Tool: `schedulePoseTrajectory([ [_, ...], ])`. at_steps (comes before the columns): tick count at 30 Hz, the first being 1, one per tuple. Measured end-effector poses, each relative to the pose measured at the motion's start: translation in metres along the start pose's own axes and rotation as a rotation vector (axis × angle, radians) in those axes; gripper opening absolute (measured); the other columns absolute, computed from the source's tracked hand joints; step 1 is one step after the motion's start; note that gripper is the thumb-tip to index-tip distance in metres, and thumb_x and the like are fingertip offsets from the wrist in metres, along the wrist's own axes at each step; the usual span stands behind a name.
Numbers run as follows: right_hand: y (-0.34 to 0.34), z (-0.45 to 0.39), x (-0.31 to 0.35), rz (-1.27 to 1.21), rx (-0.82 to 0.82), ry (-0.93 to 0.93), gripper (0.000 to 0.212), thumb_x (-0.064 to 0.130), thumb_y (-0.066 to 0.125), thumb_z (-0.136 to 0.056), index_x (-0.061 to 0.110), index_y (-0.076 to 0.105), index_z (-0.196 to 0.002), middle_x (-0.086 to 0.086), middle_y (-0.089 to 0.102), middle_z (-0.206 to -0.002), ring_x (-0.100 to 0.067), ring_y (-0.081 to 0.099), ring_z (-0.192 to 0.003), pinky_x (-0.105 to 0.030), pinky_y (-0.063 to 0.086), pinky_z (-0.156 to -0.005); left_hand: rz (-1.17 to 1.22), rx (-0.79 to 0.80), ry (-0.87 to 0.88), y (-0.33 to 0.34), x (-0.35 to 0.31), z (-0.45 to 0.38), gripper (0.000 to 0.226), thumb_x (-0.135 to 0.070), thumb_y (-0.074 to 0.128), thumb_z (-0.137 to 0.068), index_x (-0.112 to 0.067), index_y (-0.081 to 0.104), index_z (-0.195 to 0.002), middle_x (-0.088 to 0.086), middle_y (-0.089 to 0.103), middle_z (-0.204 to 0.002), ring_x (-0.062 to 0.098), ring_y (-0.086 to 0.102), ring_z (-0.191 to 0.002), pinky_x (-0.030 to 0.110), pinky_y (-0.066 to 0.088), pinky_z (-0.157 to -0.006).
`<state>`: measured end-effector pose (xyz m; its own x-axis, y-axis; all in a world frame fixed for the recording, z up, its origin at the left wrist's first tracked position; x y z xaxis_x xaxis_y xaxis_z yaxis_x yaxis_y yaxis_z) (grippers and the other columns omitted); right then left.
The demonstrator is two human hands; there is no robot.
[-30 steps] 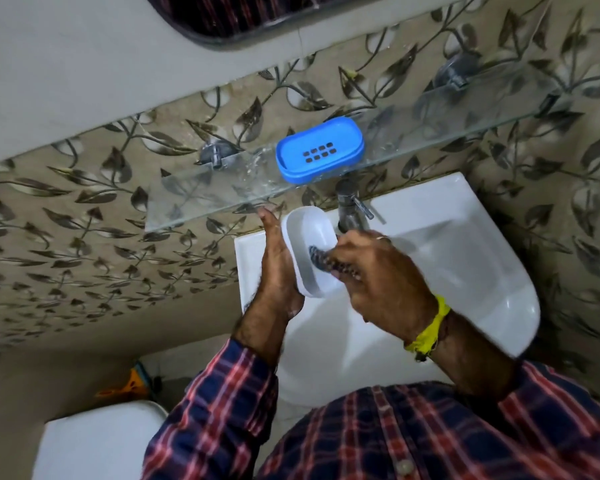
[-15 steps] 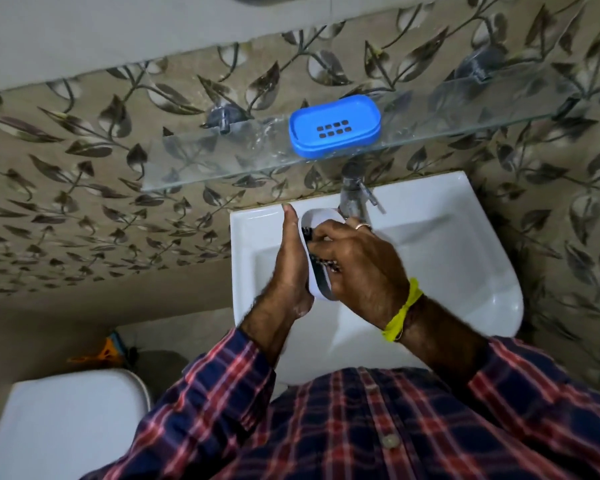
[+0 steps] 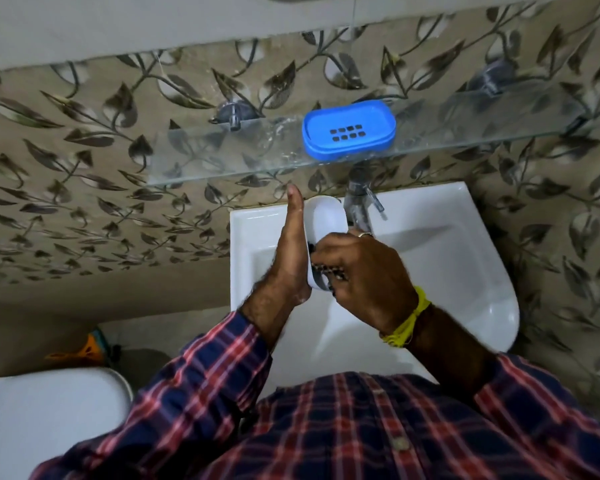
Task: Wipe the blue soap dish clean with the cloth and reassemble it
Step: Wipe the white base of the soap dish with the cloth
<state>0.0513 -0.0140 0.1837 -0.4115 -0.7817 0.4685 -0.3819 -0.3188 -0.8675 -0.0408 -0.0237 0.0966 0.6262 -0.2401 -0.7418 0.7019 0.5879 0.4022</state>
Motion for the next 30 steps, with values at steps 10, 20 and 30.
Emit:
schedulePoseTrajectory([
  [10, 0.000, 0.009, -0.007, 0.187, 0.145, 0.150, 0.029, 0.008, 0.059, -0.080, 0.028, 0.073, -0.096, 0.000, 0.068, -0.090, -0.028, 0.060, -0.094, -0.036, 0.052, -0.072, -0.123, -0.078, 0.057, 0.008, -0.007, -0.002, 0.082, -0.084, 0.050, -0.071, -0.029, 0.063, -0.129, 0.004, 0.073, -0.120, 0.026, 0.069, -0.110, 0.048, 0.050, -0.104],
  [20, 0.002, 0.003, -0.020, 0.128, -0.018, 0.311, 0.023, 0.025, 0.059, -0.083, 0.028, 0.073, -0.100, 0.006, 0.071, -0.100, -0.029, 0.058, -0.100, -0.036, 0.052, -0.073, -0.072, -0.059, 0.073, 0.010, -0.014, -0.001, 0.074, -0.081, 0.054, -0.070, -0.026, 0.070, -0.117, 0.008, 0.077, -0.110, 0.028, 0.072, -0.105, 0.050, 0.053, -0.101],
  [30, -0.020, -0.004, -0.016, 0.059, -0.278, 0.298, 0.014, 0.016, 0.058, -0.082, 0.015, 0.073, -0.083, -0.005, 0.072, -0.088, -0.032, 0.065, -0.084, -0.037, 0.051, -0.069, -0.034, 0.051, 0.124, 0.021, -0.016, 0.005, 0.063, -0.070, 0.043, -0.092, -0.017, 0.073, -0.109, 0.010, 0.075, -0.105, 0.026, 0.070, -0.104, 0.038, 0.053, -0.091],
])
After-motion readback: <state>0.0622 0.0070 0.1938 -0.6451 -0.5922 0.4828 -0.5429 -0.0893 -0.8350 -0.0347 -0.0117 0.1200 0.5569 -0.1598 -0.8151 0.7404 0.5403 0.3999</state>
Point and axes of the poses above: each hand's wrist, its own z-axis away from the middle knuckle, its own y-axis out of the palm, x = y × z, the point moved 6 cm from there along -z, towards the middle knuckle
